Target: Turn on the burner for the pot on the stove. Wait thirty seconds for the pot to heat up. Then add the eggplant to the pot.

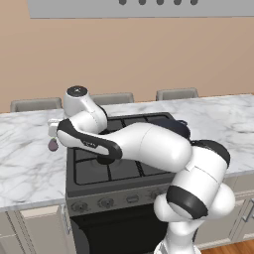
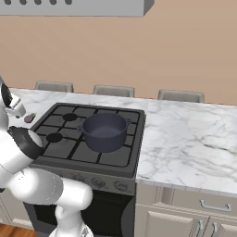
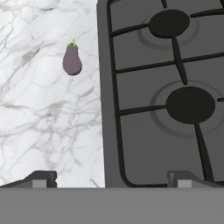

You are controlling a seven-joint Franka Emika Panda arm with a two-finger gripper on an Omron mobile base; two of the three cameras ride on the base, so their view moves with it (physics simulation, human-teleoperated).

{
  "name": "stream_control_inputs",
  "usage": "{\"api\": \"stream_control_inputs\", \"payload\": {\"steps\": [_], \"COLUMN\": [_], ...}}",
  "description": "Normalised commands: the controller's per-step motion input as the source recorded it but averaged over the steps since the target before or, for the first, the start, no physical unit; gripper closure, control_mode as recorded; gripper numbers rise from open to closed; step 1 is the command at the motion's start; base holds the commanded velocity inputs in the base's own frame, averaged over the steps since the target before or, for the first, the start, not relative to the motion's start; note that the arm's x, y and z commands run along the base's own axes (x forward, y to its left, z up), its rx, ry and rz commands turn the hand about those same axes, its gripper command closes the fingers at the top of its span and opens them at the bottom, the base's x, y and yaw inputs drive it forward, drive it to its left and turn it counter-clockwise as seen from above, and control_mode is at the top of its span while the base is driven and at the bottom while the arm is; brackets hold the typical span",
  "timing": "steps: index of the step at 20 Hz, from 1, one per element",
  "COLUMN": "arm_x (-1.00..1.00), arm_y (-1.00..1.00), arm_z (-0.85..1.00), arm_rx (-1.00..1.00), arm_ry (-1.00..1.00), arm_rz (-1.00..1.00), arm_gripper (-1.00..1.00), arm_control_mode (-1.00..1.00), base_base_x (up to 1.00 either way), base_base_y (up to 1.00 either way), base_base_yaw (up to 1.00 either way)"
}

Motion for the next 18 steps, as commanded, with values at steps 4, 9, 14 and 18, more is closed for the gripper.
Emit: {"api": "stream_control_inputs", "payload": {"steps": [4, 9, 14, 18], "arm_x": [0.08, 0.07, 0.1, 0.1], "arm_y": [0.0, 0.0, 0.0, 0.0], "arm_z": [0.0, 0.0, 0.0, -0.01], "arm_rx": [-0.01, -0.02, -0.03, -0.04], "arm_ry": [0.0, 0.0, 0.0, 0.0], "arm_rz": [0.0, 0.01, 0.02, 0.02], "arm_gripper": [-1.0, -1.0, -1.0, -1.0], "arm_control_mode": [-1.0, -1.0, -1.0, -1.0], "base_base_x": [0.0, 0.0, 0.0, 0.0], "base_base_y": [0.0, 0.0, 0.0, 0.0], "base_base_yaw": [0.0, 0.0, 0.0, 0.0]}}
